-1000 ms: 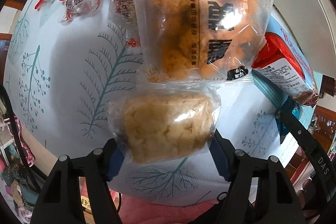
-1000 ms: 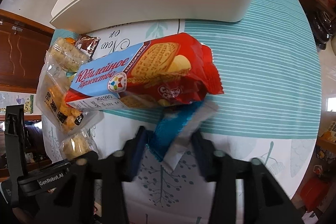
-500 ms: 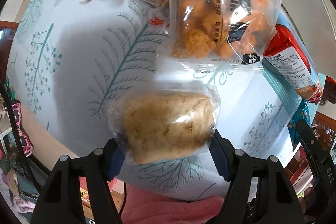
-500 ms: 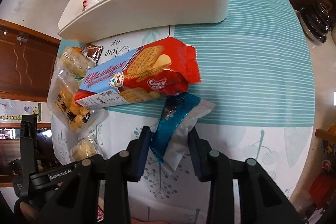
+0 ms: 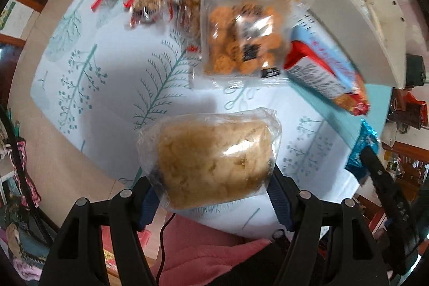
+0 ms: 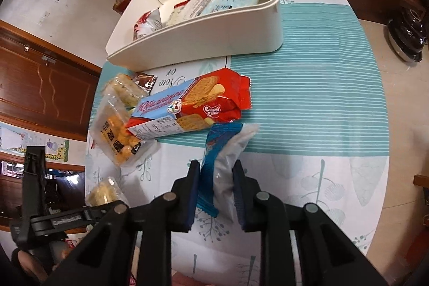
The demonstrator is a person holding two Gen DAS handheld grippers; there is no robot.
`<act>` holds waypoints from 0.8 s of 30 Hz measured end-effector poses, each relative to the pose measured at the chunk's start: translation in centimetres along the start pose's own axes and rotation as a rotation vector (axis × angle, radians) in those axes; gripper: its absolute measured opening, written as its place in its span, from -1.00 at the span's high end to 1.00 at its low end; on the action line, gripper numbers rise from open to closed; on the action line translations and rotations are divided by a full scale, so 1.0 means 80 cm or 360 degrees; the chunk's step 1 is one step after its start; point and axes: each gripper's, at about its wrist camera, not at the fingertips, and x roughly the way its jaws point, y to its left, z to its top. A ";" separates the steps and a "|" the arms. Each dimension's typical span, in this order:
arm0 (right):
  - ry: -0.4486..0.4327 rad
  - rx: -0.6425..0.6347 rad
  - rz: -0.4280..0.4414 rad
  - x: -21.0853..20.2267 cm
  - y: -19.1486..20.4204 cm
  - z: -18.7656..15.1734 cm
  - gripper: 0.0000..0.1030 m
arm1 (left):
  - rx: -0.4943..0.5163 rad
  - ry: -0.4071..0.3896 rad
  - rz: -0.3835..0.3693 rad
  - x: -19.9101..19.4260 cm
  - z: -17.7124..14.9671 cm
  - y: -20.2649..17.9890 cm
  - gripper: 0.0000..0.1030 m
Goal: Organize snacks
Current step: 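Lift and carry both held packets over the white plastic box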
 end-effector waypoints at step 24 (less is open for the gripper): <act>-0.0514 -0.0225 0.0113 -0.111 0.043 0.058 0.55 | 0.0430 -0.0445 -0.0055 -0.201 0.088 -0.134 -0.35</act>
